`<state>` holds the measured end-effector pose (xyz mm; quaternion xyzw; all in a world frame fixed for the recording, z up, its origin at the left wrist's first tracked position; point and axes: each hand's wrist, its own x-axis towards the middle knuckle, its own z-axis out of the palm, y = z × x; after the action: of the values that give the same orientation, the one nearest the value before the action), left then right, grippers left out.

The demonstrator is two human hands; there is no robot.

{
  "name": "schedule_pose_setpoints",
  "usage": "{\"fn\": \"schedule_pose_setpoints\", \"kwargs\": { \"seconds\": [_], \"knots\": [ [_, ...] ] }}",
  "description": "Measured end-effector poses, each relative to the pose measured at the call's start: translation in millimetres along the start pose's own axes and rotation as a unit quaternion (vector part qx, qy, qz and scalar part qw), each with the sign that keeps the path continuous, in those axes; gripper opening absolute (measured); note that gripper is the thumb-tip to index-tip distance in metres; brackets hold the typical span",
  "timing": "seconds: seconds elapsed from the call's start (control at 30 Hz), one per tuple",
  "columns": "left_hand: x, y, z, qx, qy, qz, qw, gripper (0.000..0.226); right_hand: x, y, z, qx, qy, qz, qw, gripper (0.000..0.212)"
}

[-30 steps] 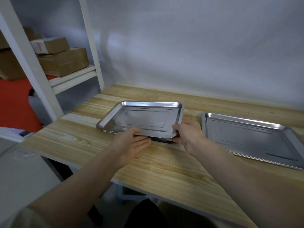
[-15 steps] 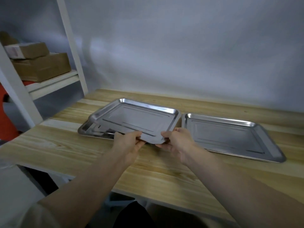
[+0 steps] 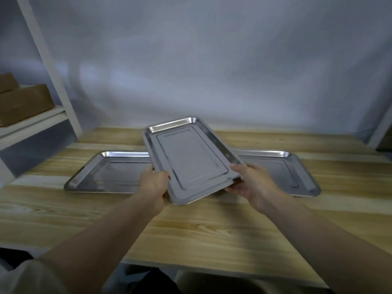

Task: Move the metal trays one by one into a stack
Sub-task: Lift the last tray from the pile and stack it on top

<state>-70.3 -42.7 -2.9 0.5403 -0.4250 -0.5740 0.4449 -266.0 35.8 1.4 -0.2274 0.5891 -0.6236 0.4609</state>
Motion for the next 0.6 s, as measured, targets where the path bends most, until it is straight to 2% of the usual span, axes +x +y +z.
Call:
{"fn": "schedule_pose_setpoints", "kwargs": {
  "seconds": [0.3,0.5,0.6],
  "knots": [
    [-21.0,3.7,56.5,0.069,-0.057,0.012,0.996,0.022,-2.4,-3.7,-54.8,-0.032,0.057,-0.009,0.998,0.007],
    [-22.4,-1.0,86.5,0.092,-0.122,-0.001,0.988,0.029,-10.2,-7.2,-88.4,-0.022,0.114,-0.023,0.993,0.018],
    [-23.8,-2.9,99.4,0.094,-0.145,-0.002,0.985,0.026,-12.9,-6.8,-102.4,-0.024,0.133,-0.018,0.991,0.018]
  ]
}}
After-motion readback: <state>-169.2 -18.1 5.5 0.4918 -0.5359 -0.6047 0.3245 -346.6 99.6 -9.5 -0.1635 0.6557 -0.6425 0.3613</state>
